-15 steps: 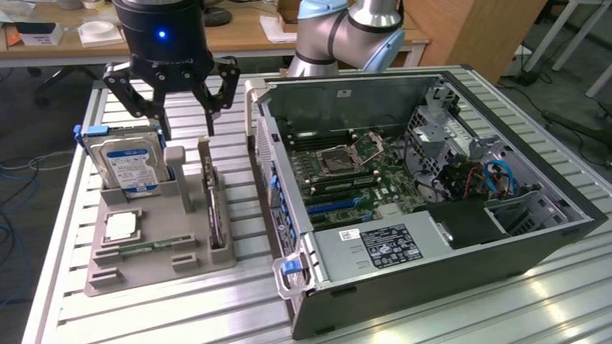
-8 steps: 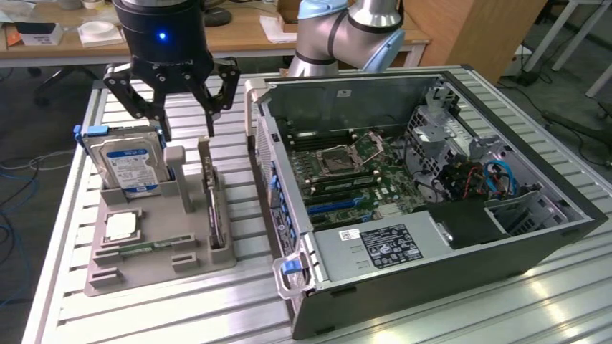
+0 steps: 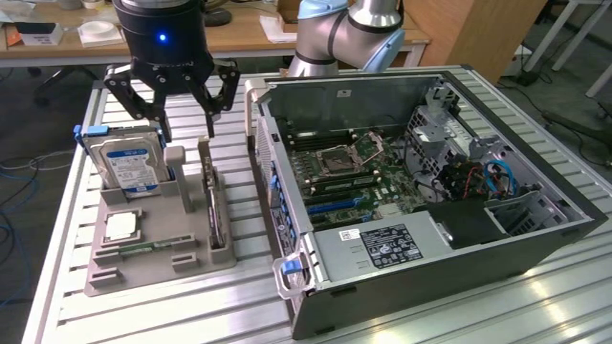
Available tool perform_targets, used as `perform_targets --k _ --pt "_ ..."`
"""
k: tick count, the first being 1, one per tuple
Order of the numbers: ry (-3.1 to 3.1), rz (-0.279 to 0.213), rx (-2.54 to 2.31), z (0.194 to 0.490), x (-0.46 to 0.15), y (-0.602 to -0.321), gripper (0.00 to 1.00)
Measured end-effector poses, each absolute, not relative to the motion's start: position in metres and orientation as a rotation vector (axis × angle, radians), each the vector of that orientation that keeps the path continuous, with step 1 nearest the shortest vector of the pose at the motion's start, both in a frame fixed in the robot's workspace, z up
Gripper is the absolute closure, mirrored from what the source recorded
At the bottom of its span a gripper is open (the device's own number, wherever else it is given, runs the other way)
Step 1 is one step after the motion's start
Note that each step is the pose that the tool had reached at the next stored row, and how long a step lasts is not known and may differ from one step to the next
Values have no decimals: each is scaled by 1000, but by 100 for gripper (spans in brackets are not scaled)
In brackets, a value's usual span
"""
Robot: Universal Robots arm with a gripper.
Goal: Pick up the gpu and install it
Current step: 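Pick up the gpu and move the gpu toward the slot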
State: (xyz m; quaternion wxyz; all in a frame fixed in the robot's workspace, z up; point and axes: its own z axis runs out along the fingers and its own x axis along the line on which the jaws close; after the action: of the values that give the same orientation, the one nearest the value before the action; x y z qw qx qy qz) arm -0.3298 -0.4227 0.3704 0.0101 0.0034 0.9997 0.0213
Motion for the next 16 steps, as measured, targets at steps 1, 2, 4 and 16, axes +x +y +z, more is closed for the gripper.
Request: perform_targets --k 1,2,4,16 --pt "3121 66 11 370 -330 -423 41" --pt "3121 66 11 370 -330 -423 41" --pt "3121 66 11 370 -330 -423 41" --pt "3121 66 11 367 -330 -423 41"
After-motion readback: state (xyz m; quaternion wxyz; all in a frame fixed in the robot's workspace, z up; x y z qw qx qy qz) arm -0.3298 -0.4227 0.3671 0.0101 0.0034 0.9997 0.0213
